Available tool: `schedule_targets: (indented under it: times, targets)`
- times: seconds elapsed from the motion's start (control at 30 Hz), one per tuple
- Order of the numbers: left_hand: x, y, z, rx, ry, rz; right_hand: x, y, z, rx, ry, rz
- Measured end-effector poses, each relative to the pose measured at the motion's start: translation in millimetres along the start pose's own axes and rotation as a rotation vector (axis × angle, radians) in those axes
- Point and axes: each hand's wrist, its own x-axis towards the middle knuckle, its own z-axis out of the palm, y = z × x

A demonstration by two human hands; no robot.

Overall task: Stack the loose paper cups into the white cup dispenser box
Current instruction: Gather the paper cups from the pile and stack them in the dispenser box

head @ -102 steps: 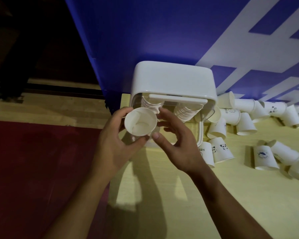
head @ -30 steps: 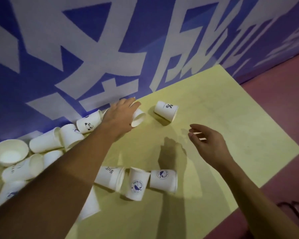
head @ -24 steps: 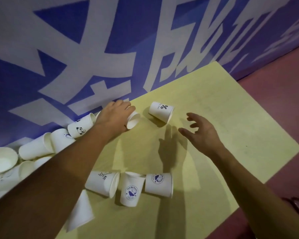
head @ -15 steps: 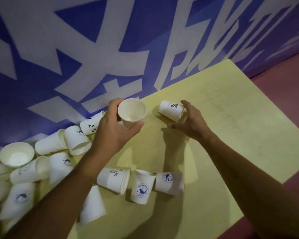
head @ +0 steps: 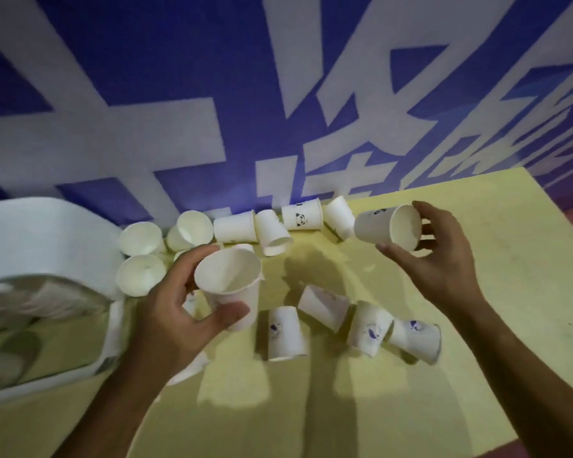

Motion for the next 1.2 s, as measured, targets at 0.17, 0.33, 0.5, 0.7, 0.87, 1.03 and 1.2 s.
schedule_targets:
  times: [0.17,0.33,0.5,0.7,0.87,1.03,1.2]
  targets:
    - [-84.2,-6.9,-109.4,-0.054,0.025,-0.040,-78.2,-146.5,56.2,0.067,-0.112,-0.145]
    - [-172.2,-32.9,-216.0,-0.005,0.039,-0.087,-154.7,-259.4,129.6,0.179,-0.206,-0.244]
    - [-210.5,-59.7,-291.2,0.077,0.127,-0.068,-200.0,-324.1,195.9,0.238,-0.303,-0.313]
    - [-231.2,-89.8,-331.6,0.051,0.298,-0.108,-226.8,-371.7,261.0,0.359,-0.372,-0.342]
    - [-246.9,-103.3,-343.6,0.048,0.384,-0.127,-234.9,-398.6,314.3,0.288,-0.413,-0.431]
    - [-259.1,-116.3,-357.4,0.048,0.423,-0.175,-239.6,-399.5,351.3,0.190,-0.403,-0.460]
    - [-257.5,-116.6,-362.5,0.013,0.443,-0.172,-240.3,-394.7,369.6,0.131,-0.462,-0.422]
